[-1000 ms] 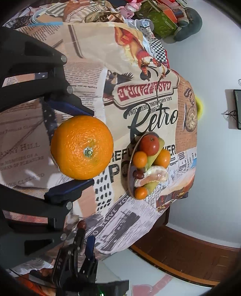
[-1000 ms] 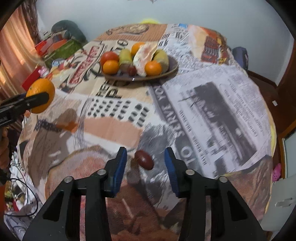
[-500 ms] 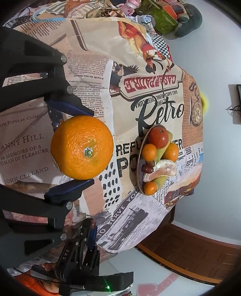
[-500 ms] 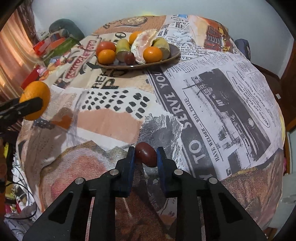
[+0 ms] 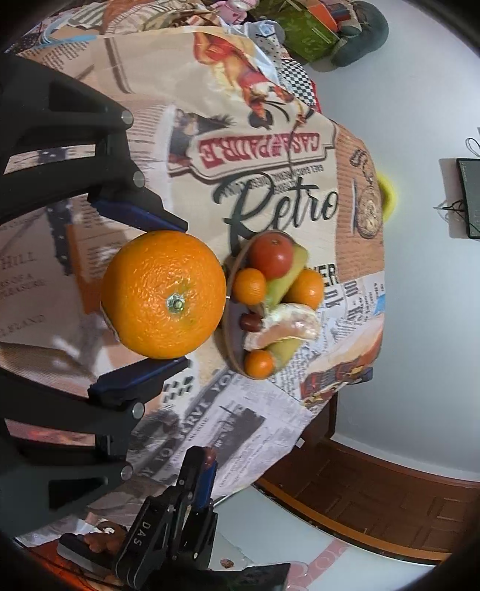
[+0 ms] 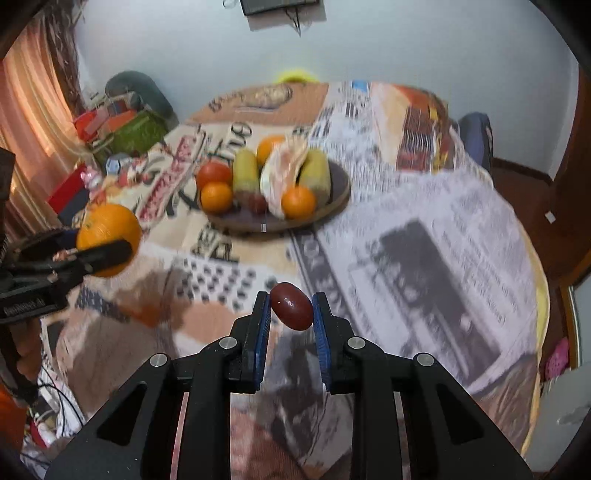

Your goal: Organize fruits

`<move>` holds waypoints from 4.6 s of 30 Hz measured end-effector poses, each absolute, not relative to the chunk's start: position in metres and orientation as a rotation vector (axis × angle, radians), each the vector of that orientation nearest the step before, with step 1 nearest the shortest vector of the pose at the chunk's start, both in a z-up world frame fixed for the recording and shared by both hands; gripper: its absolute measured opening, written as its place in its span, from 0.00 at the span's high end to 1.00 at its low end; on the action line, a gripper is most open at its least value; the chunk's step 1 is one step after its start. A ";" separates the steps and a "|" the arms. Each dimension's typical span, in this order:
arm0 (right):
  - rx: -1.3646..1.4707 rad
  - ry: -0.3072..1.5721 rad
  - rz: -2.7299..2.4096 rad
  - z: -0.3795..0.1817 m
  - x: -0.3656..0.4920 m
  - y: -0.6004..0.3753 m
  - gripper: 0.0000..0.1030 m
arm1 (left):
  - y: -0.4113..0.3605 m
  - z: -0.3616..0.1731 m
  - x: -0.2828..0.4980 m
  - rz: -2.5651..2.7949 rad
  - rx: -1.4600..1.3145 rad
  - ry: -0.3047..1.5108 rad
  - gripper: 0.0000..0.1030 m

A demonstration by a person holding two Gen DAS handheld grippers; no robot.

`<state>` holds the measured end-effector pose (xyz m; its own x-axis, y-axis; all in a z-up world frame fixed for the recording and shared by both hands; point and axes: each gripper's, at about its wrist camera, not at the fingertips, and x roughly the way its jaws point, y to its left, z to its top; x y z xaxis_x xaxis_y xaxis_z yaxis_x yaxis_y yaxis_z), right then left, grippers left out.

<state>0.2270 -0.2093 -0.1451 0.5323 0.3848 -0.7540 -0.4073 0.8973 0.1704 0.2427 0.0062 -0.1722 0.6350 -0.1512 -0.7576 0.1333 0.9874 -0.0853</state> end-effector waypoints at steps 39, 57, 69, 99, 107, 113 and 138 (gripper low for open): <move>-0.016 0.823 0.532 -0.158 0.335 -0.181 0.79 | -0.005 -0.189 0.384 -0.182 -0.015 0.877 0.37; -0.115 0.849 0.535 -0.173 0.337 -0.166 0.79 | -0.003 -0.184 0.388 -0.181 -0.020 0.861 0.33; -0.100 0.843 0.528 -0.168 0.331 -0.170 0.72 | 0.007 -0.177 0.374 -0.164 -0.021 0.832 0.33; 0.018 0.198 0.454 0.049 0.097 -0.216 0.43 | -0.007 0.031 0.106 -0.085 0.001 0.214 0.19; -0.003 0.140 0.398 0.048 0.079 -0.211 0.12 | -0.004 0.035 0.072 -0.052 -0.009 0.188 0.06; 0.013 0.140 0.361 0.043 0.072 -0.212 0.00 | -0.001 0.035 0.062 -0.049 -0.007 0.183 0.03; -0.007 0.160 0.334 0.039 0.053 -0.213 0.00 | -0.001 0.028 0.057 -0.056 -0.007 0.197 0.00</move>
<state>0.0532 -0.2126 0.0391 0.9322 0.3260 -0.1575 -0.3272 0.9448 0.0192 0.0566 -0.0010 0.0281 0.9791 -0.0560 -0.1953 0.0546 0.9984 -0.0127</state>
